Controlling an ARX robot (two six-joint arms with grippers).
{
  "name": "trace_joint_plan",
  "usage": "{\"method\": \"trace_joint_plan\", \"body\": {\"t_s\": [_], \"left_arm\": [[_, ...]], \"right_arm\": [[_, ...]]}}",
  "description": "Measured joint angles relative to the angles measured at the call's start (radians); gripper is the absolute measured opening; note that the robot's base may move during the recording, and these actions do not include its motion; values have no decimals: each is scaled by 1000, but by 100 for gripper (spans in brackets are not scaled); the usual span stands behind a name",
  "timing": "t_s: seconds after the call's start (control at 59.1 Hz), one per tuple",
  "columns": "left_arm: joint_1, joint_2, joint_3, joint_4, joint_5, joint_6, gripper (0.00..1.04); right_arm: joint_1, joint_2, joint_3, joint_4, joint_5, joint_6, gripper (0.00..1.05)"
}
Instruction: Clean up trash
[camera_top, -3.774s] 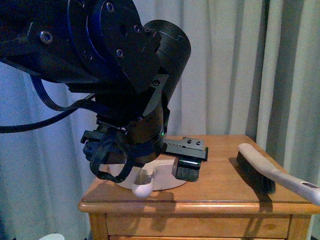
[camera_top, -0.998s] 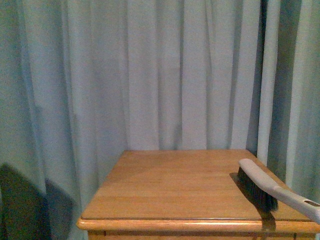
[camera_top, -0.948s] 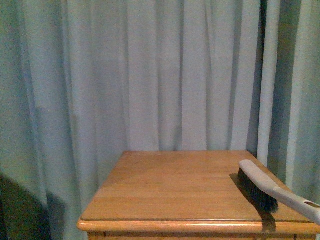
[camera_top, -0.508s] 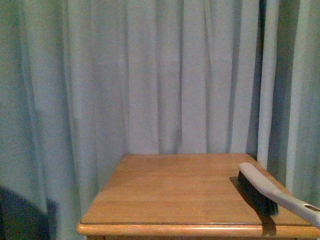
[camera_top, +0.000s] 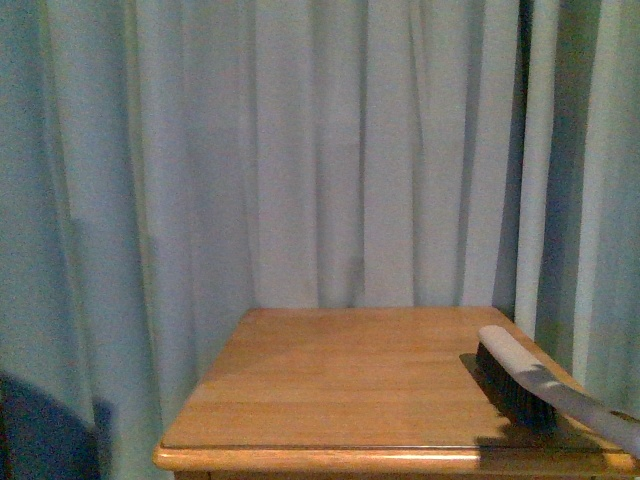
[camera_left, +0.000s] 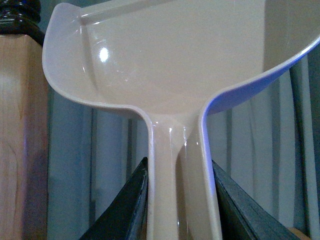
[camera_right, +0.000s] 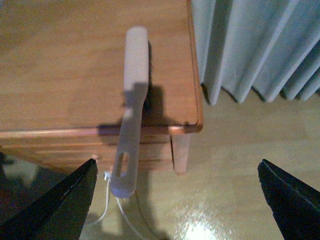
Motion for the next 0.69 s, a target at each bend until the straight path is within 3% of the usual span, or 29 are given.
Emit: {"method": "trace_joint_plan", "body": {"t_s": [0.305,0.694], "left_arm": [[0,0,0,0,0,0,29],[0,0,0,0,0,0,29]], "right_arm": [[49,301,170,-66,-2,104,97],[85,425,206,-65,18,195,97]]}}
